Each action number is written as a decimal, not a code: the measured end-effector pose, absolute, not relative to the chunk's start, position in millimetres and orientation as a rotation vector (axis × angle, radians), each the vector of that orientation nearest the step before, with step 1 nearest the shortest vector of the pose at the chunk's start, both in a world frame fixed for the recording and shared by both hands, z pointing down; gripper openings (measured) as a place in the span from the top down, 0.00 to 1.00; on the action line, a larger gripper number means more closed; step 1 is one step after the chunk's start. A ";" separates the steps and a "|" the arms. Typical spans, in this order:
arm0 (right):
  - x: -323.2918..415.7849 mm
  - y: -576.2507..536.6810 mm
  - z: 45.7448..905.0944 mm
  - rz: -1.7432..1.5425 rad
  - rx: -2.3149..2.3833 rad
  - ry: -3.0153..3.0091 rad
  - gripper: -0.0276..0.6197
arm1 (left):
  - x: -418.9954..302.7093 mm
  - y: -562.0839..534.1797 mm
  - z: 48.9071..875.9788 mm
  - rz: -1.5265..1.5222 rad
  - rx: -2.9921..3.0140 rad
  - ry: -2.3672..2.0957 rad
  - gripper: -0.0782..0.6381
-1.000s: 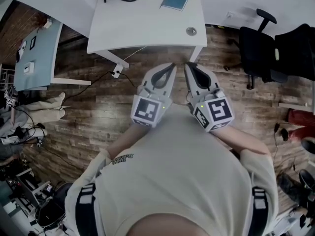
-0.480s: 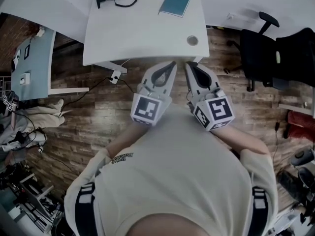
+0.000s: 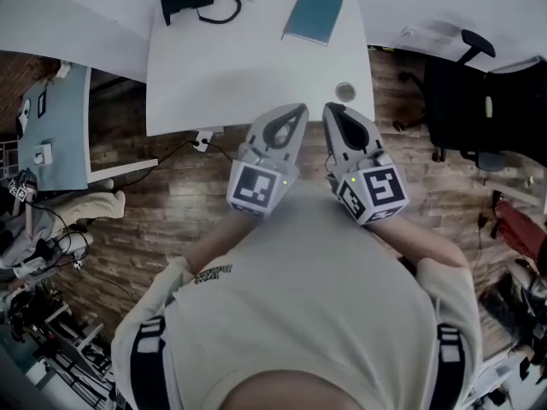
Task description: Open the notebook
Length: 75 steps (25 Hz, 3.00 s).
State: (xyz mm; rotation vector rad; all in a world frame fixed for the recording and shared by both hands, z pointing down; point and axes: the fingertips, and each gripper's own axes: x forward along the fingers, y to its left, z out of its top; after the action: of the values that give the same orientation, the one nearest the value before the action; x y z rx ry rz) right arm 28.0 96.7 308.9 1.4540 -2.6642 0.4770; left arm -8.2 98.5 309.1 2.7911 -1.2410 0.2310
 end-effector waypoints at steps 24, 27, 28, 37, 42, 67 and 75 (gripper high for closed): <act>-20.8 -43.1 302.4 0.496 1.607 -2.535 0.95 | -52.0 -45.3 301.5 0.205 2.828 -1.068 0.87; -20.0 -47.9 303.9 0.501 1.594 -2.533 0.95 | -51.1 -50.4 302.1 0.200 2.812 -1.077 0.87; -18.3 -49.8 304.7 0.506 1.591 -2.532 0.95 | -50.0 -52.5 302.5 0.202 2.807 -1.082 0.87; -0.2 -63.7 317.9 0.567 1.555 -2.521 0.95 | -37.9 -66.6 308.1 0.236 2.749 -1.123 0.87; 4.2 -68.4 327.2 0.605 1.554 -2.501 0.95 | -32.2 -73.8 313.0 0.243 2.731 -1.118 0.87; 71.6 -174.0 492.8 0.863 1.691 -2.088 0.73 | -0.3 -199.4 484.9 0.583 2.530 -1.011 0.87; 87.7 -178.4 570.2 1.021 1.693 -1.933 0.73 | 8.2 -206.2 562.3 0.783 2.434 -0.879 0.87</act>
State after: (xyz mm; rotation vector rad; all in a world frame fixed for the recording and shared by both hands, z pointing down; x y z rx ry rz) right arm 87.7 -178.4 570.2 1.6931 -1.9334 1.0208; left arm 8.2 -206.2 562.3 2.4344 -0.8791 0.7825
